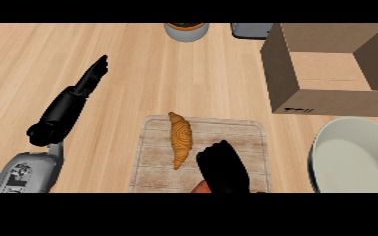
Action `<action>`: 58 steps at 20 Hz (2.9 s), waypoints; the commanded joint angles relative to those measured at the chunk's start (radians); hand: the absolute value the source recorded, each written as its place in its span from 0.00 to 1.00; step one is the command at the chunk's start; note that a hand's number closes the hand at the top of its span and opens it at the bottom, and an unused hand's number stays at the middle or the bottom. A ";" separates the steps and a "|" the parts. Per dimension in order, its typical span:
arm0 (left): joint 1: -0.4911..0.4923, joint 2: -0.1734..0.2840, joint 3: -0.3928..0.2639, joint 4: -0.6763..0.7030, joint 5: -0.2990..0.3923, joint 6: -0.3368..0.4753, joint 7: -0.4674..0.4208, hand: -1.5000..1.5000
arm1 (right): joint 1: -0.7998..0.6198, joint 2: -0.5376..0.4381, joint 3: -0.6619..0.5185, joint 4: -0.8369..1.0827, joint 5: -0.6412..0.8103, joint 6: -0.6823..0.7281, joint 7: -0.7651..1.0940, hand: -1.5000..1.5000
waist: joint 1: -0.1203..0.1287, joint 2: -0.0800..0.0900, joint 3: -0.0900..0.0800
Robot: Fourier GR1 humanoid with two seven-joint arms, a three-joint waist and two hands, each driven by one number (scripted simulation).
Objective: Pick the sweet potato from the cutting board and place it in the cardboard box
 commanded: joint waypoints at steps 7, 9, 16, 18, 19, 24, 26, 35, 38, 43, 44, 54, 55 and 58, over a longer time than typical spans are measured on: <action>-0.016 0.015 0.028 0.013 0.004 0.000 0.006 0.50 | 0.027 -0.418 0.108 -0.282 -0.153 -0.184 -0.744 1.00 | -0.012 0.005 0.005; 0.003 0.012 0.033 -0.017 0.025 -0.010 0.014 0.50 | 0.016 -0.499 0.010 -0.309 -0.199 -0.261 -0.861 1.00 | -0.004 0.003 0.004; 0.021 -0.017 0.013 0.015 -0.017 0.013 -0.018 0.50 | 0.163 -0.778 -0.274 -0.498 -0.422 -0.412 -1.123 1.00 | -0.030 0.001 0.002; 0.045 -0.008 0.011 -0.016 -0.023 0.011 -0.012 0.50 | 0.178 -0.798 -0.401 -0.520 -0.569 -0.384 -1.101 1.00 | -0.026 0.000 0.001; 0.003 -0.002 0.026 -0.012 -0.003 -0.002 0.025 0.50 | 0.175 -0.774 -0.448 -0.479 -0.625 -0.383 -1.090 1.00 | -0.024 0.001 0.002; -0.004 0.017 0.040 -0.026 0.010 -0.021 0.037 0.50 | 0.166 -0.726 -0.624 -0.406 -0.901 -0.315 -0.938 1.00 | -0.016 0.004 0.000; -0.025 0.016 0.039 0.007 0.009 -0.034 0.030 0.50 | 0.120 -0.733 -0.709 -0.314 -0.946 -0.300 -0.923 1.00 | -0.010 0.006 0.000; -0.045 -0.030 0.019 -0.036 0.000 -0.035 0.084 0.50 | -0.193 -0.664 -0.781 0.088 -0.990 -0.162 -0.854 1.00 | 0.018 0.007 0.001; -0.027 -0.004 0.020 -0.040 -0.015 -0.050 0.038 0.50 | -0.309 -0.700 -0.740 0.256 -0.845 -0.159 -0.912 1.00 | 0.039 0.011 0.001; -0.060 -0.006 0.027 0.018 -0.016 -0.062 0.010 0.50 | -0.387 -0.762 -0.649 0.466 -0.729 -0.020 -0.999 1.00 | 0.047 0.019 0.000; -0.070 -0.028 0.018 0.006 -0.011 -0.052 0.025 0.50 | -0.403 -0.740 -0.605 0.502 -0.691 -0.010 -0.984 1.00 | 0.059 0.022 0.000; -0.067 -0.033 0.011 0.017 -0.037 -0.055 0.014 0.50 | -0.612 -0.696 -0.476 0.955 -0.430 0.048 -1.221 1.00 | 0.065 0.024 0.002; -0.060 -0.021 0.026 0.008 -0.023 -0.066 0.004 0.50 | -0.624 -0.695 -0.467 0.993 -0.419 0.064 -1.274 0.00 | 0.066 0.024 0.002; -0.048 -0.041 0.019 0.028 -0.032 -0.054 -0.026 0.50 | -0.615 -0.679 -0.447 1.059 -0.403 0.061 -1.465 0.00 | 0.057 0.025 0.003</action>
